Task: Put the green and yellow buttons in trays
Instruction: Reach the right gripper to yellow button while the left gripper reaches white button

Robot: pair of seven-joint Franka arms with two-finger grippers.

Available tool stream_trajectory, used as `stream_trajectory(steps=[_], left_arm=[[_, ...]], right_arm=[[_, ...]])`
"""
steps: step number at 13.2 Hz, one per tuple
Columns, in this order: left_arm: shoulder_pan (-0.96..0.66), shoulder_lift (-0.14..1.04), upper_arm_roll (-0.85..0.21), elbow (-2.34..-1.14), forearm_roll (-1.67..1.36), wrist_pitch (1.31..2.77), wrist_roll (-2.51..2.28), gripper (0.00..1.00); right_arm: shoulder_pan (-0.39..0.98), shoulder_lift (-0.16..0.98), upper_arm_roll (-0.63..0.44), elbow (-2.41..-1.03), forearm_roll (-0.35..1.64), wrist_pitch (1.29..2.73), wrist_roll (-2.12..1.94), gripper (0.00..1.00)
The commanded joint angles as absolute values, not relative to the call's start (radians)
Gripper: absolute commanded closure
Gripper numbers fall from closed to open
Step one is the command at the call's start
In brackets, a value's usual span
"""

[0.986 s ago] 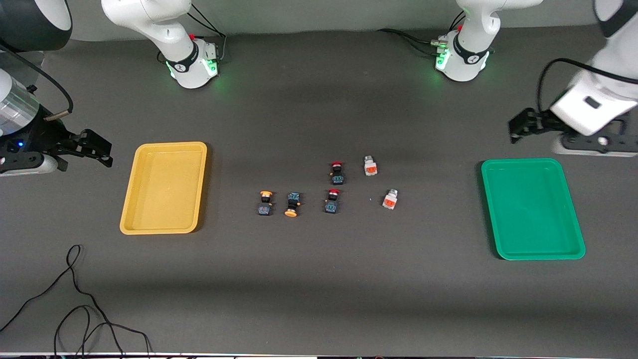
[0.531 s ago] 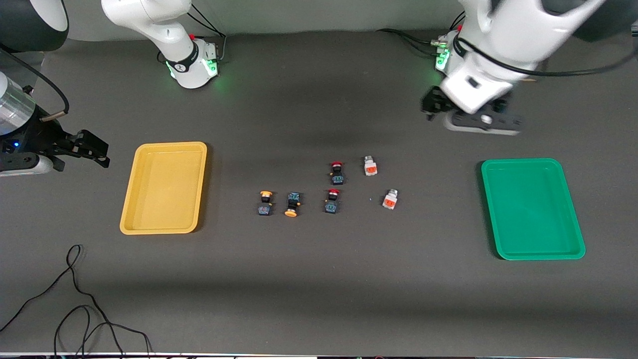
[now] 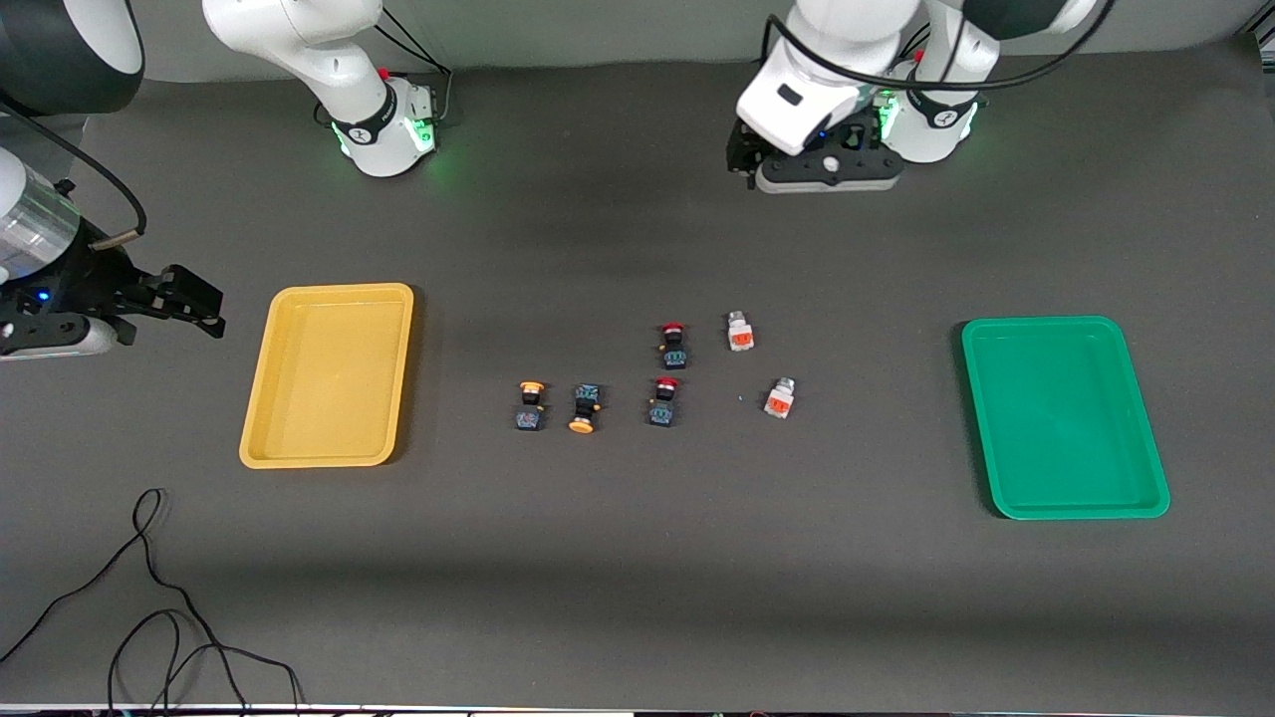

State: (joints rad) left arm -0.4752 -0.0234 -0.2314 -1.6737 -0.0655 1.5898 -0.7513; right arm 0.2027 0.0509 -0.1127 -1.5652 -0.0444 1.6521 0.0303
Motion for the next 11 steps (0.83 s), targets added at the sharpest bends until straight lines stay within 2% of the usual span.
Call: stream_trajectory(steps=[1,7,11], left_arm=[[-0.5,-0.037,-0.229,-1.785,-0.066,1.696,-0.801,0.0],[-0.502,0.018,-0.227,-2.058,-0.066,2.069,-0.816,0.0],[-0.503,0.176,-0.227,-2.08,-0.038,2.239,-0.825,0.0]], right_arm=[[0.219,0.063,-0.11,-1.539,-0.045,1.582,0.028,0.0],[0.31,0.092,-0.112,-1.542,0.032,1.592,0.204,0.0],[0.412,0.149,-0.112,-1.548,0.051,1.641,0.309,0.0]])
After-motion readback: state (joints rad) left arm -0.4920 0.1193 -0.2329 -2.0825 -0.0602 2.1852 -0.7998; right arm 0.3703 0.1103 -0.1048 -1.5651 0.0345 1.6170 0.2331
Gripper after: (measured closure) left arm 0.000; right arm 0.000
